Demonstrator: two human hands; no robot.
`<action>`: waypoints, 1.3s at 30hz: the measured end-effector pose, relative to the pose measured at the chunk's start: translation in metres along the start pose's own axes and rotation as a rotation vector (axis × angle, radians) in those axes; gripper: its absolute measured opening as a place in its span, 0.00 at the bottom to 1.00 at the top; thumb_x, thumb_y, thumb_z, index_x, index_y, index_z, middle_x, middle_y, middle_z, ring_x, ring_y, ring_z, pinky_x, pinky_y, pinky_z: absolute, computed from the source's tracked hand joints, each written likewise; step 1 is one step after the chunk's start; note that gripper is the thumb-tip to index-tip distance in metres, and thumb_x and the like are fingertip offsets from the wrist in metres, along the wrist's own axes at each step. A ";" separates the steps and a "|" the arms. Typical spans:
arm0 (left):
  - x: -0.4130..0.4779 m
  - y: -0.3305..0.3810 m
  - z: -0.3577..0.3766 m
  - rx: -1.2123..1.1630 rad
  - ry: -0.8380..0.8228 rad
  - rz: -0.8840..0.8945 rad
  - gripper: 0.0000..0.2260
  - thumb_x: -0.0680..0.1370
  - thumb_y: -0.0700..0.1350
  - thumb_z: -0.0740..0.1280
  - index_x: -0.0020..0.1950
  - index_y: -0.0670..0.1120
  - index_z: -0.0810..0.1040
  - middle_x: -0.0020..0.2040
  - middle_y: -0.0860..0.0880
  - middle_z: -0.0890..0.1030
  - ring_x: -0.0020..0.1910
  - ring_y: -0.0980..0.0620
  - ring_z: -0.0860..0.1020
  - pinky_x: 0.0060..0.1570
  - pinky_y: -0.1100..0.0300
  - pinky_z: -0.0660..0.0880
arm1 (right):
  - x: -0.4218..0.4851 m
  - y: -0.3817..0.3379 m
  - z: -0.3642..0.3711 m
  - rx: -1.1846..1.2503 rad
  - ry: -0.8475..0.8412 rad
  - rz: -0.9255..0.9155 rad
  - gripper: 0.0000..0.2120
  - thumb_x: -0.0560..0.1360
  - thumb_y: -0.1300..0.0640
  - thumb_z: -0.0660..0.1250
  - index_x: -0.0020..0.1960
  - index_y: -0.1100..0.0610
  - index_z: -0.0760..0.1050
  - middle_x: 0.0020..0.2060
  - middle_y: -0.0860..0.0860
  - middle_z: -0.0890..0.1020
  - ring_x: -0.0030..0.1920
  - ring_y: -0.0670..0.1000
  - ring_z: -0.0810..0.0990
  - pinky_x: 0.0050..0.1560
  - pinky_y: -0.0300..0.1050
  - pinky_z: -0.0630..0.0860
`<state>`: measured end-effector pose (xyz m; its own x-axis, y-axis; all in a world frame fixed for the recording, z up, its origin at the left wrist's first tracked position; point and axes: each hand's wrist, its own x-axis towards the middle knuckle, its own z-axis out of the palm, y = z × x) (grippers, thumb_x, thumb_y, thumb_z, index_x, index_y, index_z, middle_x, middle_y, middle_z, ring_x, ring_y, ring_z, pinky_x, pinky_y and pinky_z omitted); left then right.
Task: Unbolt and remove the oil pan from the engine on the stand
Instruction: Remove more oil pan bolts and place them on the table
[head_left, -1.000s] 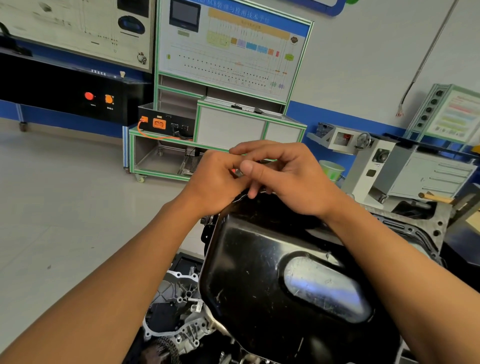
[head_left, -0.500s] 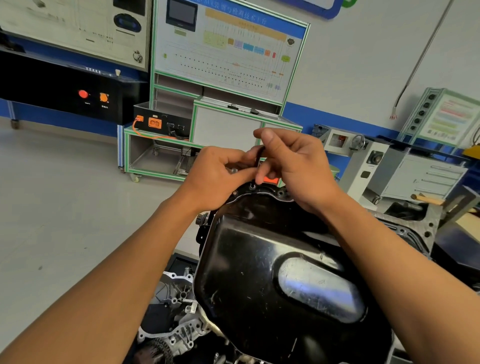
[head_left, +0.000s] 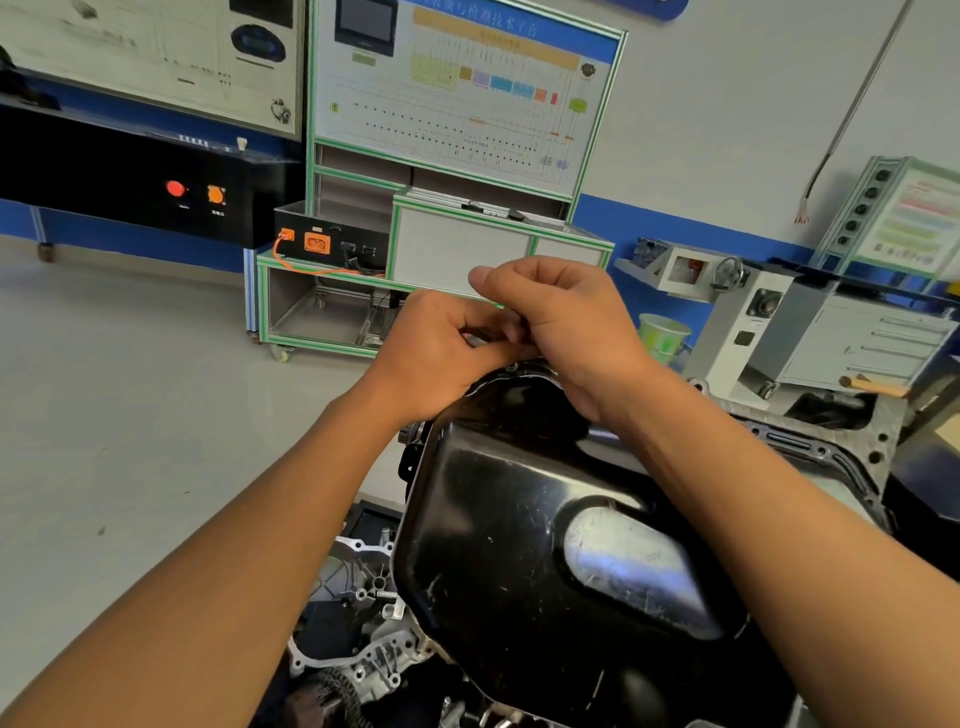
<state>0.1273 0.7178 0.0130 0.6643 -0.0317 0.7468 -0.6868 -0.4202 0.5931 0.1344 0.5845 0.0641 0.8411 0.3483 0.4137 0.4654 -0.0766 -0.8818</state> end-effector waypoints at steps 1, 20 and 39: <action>-0.001 -0.001 0.000 -0.005 0.011 0.002 0.08 0.71 0.37 0.76 0.40 0.50 0.83 0.33 0.61 0.82 0.34 0.65 0.80 0.38 0.70 0.73 | 0.000 0.000 0.000 0.010 -0.032 0.024 0.08 0.71 0.59 0.77 0.35 0.56 0.80 0.25 0.48 0.77 0.29 0.47 0.76 0.40 0.46 0.77; -0.004 -0.001 0.001 -0.060 0.040 -0.008 0.11 0.74 0.40 0.75 0.41 0.58 0.83 0.36 0.58 0.85 0.35 0.59 0.81 0.41 0.61 0.79 | 0.001 -0.006 -0.013 0.019 -0.077 -0.060 0.10 0.80 0.55 0.67 0.47 0.62 0.80 0.30 0.58 0.78 0.24 0.48 0.73 0.28 0.40 0.73; -0.005 -0.001 0.005 -0.054 0.156 -0.082 0.09 0.75 0.43 0.74 0.54 0.48 0.84 0.44 0.53 0.86 0.44 0.56 0.85 0.48 0.48 0.83 | -0.003 0.000 -0.033 0.025 -0.174 -0.144 0.10 0.82 0.61 0.63 0.47 0.60 0.82 0.43 0.56 0.86 0.36 0.49 0.81 0.42 0.41 0.81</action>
<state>0.1265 0.7141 0.0071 0.6678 0.1438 0.7303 -0.6497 -0.3661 0.6662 0.1407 0.5522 0.0705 0.7055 0.5099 0.4921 0.5682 0.0081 -0.8229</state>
